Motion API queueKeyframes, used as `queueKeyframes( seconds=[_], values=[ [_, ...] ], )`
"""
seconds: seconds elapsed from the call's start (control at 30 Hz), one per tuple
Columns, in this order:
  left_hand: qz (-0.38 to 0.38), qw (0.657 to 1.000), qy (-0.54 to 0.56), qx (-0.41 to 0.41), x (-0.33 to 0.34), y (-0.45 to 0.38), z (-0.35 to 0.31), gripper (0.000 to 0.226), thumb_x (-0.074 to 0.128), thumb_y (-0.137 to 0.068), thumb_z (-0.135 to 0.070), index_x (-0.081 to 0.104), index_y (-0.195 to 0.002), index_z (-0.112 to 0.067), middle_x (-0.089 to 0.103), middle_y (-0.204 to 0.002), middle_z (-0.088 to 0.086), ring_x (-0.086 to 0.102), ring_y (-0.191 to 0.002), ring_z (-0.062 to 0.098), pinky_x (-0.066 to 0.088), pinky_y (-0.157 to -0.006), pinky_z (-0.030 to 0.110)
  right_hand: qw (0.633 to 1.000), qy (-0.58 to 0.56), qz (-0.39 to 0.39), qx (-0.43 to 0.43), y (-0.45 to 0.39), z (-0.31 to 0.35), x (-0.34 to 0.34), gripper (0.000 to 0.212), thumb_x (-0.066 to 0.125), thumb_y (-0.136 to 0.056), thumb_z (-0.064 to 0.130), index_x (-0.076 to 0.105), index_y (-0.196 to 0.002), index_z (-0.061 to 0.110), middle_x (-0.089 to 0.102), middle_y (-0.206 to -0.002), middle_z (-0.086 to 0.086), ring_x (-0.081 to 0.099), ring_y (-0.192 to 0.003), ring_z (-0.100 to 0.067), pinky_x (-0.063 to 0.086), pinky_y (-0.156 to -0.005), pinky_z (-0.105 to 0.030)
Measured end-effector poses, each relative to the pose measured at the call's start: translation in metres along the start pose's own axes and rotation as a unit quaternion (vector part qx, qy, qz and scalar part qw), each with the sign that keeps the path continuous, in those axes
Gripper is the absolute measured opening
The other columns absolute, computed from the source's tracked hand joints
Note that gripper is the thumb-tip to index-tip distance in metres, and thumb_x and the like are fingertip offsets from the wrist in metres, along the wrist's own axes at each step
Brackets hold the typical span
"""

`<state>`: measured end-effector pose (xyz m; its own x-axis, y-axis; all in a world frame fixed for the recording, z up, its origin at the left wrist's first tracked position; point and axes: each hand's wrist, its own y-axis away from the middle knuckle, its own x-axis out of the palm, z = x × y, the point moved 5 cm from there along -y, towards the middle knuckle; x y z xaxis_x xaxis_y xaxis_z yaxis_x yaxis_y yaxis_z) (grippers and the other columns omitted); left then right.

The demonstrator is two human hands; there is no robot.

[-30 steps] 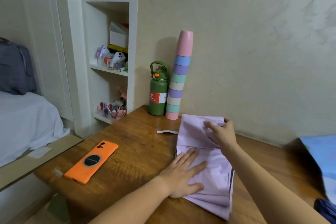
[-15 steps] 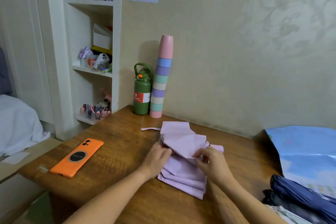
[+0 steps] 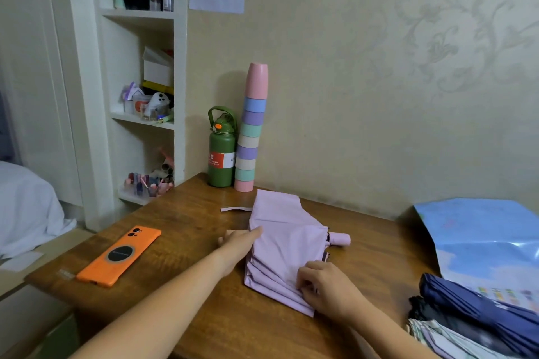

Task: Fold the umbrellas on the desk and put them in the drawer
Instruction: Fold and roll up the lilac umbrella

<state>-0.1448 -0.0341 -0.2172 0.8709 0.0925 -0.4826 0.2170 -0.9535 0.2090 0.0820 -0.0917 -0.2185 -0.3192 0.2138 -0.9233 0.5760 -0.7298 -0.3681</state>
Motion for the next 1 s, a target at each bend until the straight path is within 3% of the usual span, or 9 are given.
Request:
queueKeyframes(
  seconds=[0.1, 0.23, 0.37, 0.47, 0.57, 0.67, 0.73, 0.87, 1.0],
  values=[
    [0.003, 0.999, -0.044, 0.008, 0.002, 0.000, 0.000, 0.048, 0.047, -0.105, -0.050, 0.057, -0.144, -0.024, 0.029, -0.155, 0.005, 0.024, -0.144, 0.028, 0.031, -0.117, 0.042, 0.998, -0.039, 0.048, 0.002, -0.001, 0.000, -0.001, 0.008, 0.052, -0.079, 0.022, 0.058, -0.079, 0.027, 0.055, -0.076, 0.012, 0.049, -0.070, -0.011, 0.046, -0.060, -0.036],
    [-0.046, 0.987, -0.150, 0.029, 0.005, -0.002, 0.000, 0.037, 0.052, -0.103, -0.044, 0.063, -0.130, -0.021, 0.037, -0.147, 0.007, 0.032, -0.136, 0.029, 0.036, -0.115, 0.042, 0.993, -0.075, 0.095, 0.006, -0.003, -0.001, -0.003, 0.006, 0.052, -0.077, 0.025, 0.057, -0.079, 0.027, 0.060, -0.077, 0.010, 0.053, -0.071, -0.013, 0.047, -0.063, -0.034],
    [-0.145, 0.955, -0.256, 0.029, 0.007, 0.007, -0.016, 0.064, 0.070, -0.091, -0.039, 0.036, -0.140, -0.015, 0.035, -0.149, 0.010, 0.034, -0.137, 0.029, 0.038, -0.109, 0.037, 0.987, -0.087, 0.133, 0.011, -0.005, -0.001, -0.005, 0.009, 0.053, -0.078, 0.024, 0.055, -0.082, 0.032, 0.060, -0.081, 0.013, 0.054, -0.075, -0.011, 0.047, -0.067, -0.029],
    [-0.226, 0.882, -0.346, 0.229, 0.017, 0.020, -0.047, 0.060, 0.059, -0.094, -0.024, 0.030, -0.146, -0.017, 0.027, -0.157, 0.010, 0.028, -0.145, 0.029, 0.032, -0.116, 0.037, 0.983, -0.094, 0.154, 0.021, -0.007, 0.000, -0.005, 0.016, 0.052, -0.076, 0.024, 0.055, -0.086, 0.036, 0.059, -0.081, 0.015, 0.053, -0.073, -0.007, 0.046, -0.066, -0.027],
    [-0.112, 0.818, -0.387, 0.410, 0.044, 0.019, -0.056, 0.062, 0.042, -0.104, -0.026, 0.021, -0.162, -0.026, 0.001, -0.172, 0.004, -0.005, -0.159, 0.024, 0.003, -0.129, 0.040, 0.978, -0.113, 0.170, 0.035, -0.009, 0.000, -0.005, 0.019, 0.048, -0.077, 0.023, 0.059, -0.090, 0.033, 0.059, -0.078, 0.016, 0.053, -0.069, -0.003, 0.042, -0.063, -0.023],
    [-0.026, 0.768, -0.472, 0.432, 0.063, 0.007, -0.032, 0.064, 0.030, -0.110, -0.043, -0.004, -0.164, -0.038, -0.025, -0.169, 0.000, -0.028, -0.154, 0.023, -0.014, -0.126, 0.043, 0.974, -0.135, 0.175, 0.047, -0.013, 0.000, -0.005, 0.019, 0.045, -0.077, 0.023, 0.059, -0.085, 0.032, 0.060, -0.072, 0.017, 0.053, -0.067, -0.003, 0.040, -0.062, -0.020],
    [-0.015, 0.776, -0.471, 0.420, 0.069, -0.002, -0.013, 0.063, 0.025, -0.109, -0.050, -0.008, -0.162, -0.041, -0.028, -0.168, 0.001, -0.031, -0.153, 0.026, -0.018, -0.122, 0.047, 0.974, -0.130, 0.181, 0.051, -0.017, -0.003, -0.004, 0.018, 0.042, -0.074, 0.027, 0.058, -0.078, 0.033, 0.058, -0.069, 0.018, 0.052, -0.066, -0.005, 0.041, -0.062, -0.023],
    [-0.046, 0.767, -0.485, 0.417, 0.076, -0.008, -0.003, 0.063, 0.017, -0.105, -0.062, 0.016, -0.163, -0.038, 0.012, -0.172, 0.010, 0.000, -0.157, 0.033, 0.004, -0.118, 0.053, 0.982, -0.120, 0.125, 0.073, -0.036, -0.013, -0.011, 0.020, 0.044, -0.075, 0.020, 0.062, -0.075, 0.030, 0.057, -0.067, 0.020, 0.052, -0.064, -0.003, 0.043, -0.061, -0.027],
    [0.008, 0.801, -0.432, 0.414, 0.077, -0.004, -0.003, 0.070, 0.022, -0.103, -0.066, -0.019, -0.157, -0.049, -0.036, -0.164, -0.002, -0.040, -0.148, 0.021, -0.023, -0.118, 0.047, 0.977, -0.145, -0.017, 0.154, -0.068, -0.045, -0.023, 0.020, 0.055, -0.079, 0.011, 0.066, -0.086, 0.027, 0.064, -0.079, 0.014, 0.058, -0.072, -0.002, 0.038, -0.066, -0.013]
  ],
)
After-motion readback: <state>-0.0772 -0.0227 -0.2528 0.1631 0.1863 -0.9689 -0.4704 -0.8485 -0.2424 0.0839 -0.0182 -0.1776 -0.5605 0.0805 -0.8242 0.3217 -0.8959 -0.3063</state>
